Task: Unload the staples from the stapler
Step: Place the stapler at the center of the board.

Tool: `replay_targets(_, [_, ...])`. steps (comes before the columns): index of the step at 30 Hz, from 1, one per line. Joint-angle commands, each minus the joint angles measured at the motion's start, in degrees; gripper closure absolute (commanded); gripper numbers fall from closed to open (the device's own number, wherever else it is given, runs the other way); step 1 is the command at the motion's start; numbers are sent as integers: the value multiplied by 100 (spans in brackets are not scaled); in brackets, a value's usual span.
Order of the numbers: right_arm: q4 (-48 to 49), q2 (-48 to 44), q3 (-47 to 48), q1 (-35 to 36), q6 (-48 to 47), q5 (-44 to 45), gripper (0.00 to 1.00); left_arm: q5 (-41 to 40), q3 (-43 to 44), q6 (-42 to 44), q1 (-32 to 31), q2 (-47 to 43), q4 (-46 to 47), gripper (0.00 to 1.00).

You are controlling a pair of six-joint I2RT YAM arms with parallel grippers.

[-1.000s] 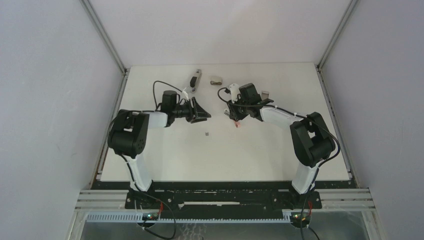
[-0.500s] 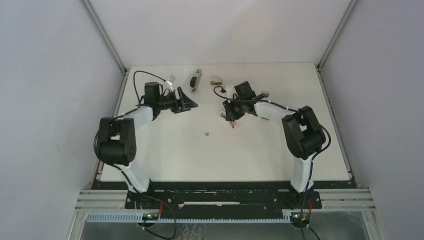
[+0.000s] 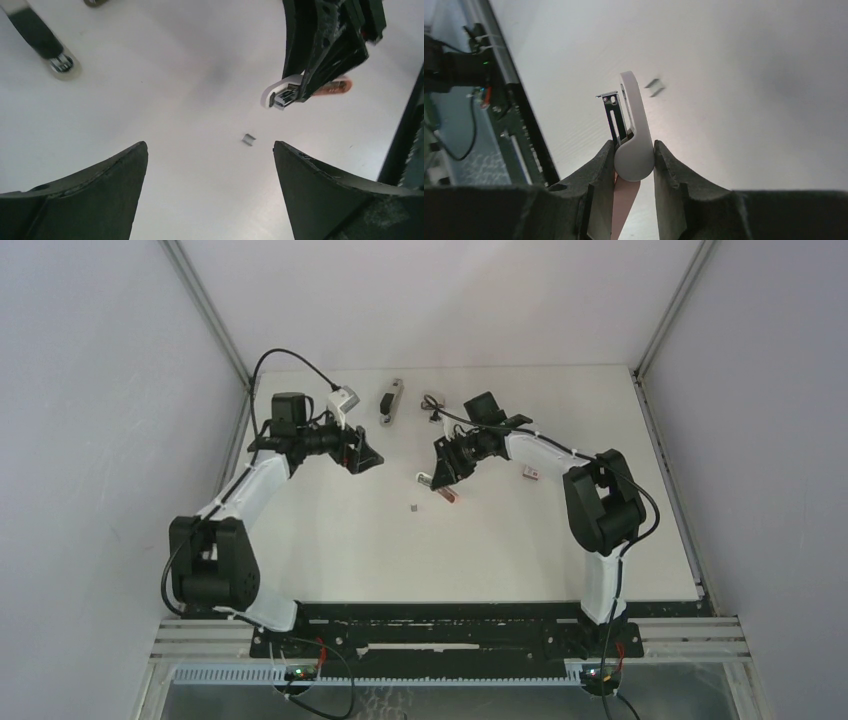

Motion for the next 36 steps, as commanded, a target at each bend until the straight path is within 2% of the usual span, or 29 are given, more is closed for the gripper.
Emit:
replay_targets(1, [-306, 16, 266, 25, 99, -1043, 75, 12, 22, 2391, -130, -728, -613, 0])
replay_targets(8, [-486, 149, 370, 59, 99, -1568, 74, 433, -204, 4099, -708, -1188, -1434, 0])
replay_targets(14, [-544, 122, 373, 70, 71, -1796, 74, -66, -587, 4819, -1465, -1264, -1623, 0])
replay_targets(24, [-706, 60, 405, 154, -12, -2366, 73, -812, -887, 4767, -2113, -1329, -1038, 6])
replay_targets(31, [-815, 47, 426, 215, -88, -2617, 73, -1192, -923, 4768, -2578, -1227, -940, 17])
replay_targets(36, [-896, 68, 452, 271, -142, -2691, 72, -1338, -908, 4826, -2752, -1119, -995, 29])
